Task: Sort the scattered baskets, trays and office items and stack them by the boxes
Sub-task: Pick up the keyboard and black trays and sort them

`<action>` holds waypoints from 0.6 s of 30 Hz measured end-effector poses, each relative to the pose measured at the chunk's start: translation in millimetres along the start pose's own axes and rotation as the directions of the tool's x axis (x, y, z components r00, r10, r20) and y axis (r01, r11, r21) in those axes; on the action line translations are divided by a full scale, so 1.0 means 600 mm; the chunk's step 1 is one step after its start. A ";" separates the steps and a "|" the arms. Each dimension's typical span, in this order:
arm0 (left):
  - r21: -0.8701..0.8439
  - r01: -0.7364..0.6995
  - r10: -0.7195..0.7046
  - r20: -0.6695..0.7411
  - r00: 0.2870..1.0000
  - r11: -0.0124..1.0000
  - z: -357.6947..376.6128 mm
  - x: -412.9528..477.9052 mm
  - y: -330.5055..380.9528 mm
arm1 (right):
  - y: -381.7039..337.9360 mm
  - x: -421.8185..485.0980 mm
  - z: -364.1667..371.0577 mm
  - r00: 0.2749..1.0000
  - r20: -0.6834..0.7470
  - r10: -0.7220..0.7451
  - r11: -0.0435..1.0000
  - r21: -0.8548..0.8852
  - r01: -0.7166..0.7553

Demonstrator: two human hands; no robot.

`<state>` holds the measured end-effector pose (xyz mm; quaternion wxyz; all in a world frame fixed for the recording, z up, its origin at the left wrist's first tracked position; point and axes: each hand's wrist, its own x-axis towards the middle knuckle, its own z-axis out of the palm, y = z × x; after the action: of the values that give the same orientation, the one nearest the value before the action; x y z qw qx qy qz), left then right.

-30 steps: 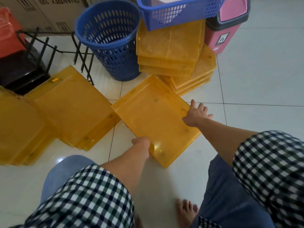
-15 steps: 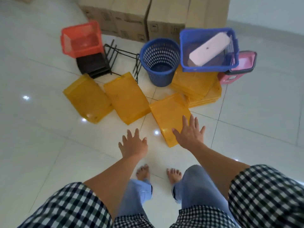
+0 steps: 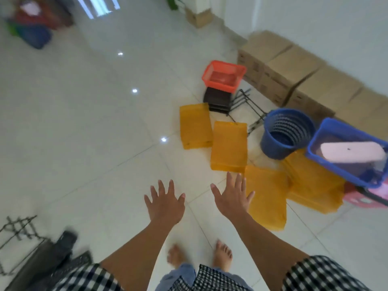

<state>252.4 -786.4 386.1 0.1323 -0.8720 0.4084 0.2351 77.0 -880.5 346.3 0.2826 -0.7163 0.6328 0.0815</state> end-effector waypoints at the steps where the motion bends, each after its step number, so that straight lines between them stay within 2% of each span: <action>1: -0.032 0.048 -0.048 -0.012 0.999 0.998 0.000 -0.012 -0.027 | -0.025 -0.008 0.006 0.999 0.007 -0.046 0.999 -0.008 0.046; 5: -0.159 0.240 -0.247 -0.025 0.969 0.958 0.011 -0.067 -0.141 | -0.130 -0.055 0.038 0.970 0.061 -0.235 0.971 -0.041 0.238; 10: -0.302 0.436 -0.462 -0.014 0.887 0.847 0.049 -0.162 -0.291 | -0.253 -0.145 0.097 0.895 0.119 -0.430 0.885 -0.138 0.444; 18: -0.470 0.604 -0.663 0.052 0.747 0.644 0.155 -0.362 -0.510 | -0.384 -0.360 0.235 0.755 0.239 -0.611 0.742 -0.162 0.651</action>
<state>340.3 -412.7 430.9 -0.0290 -0.9775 0.0170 0.2081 290.1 -613.8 401.8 0.2596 -0.9069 0.3111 0.1159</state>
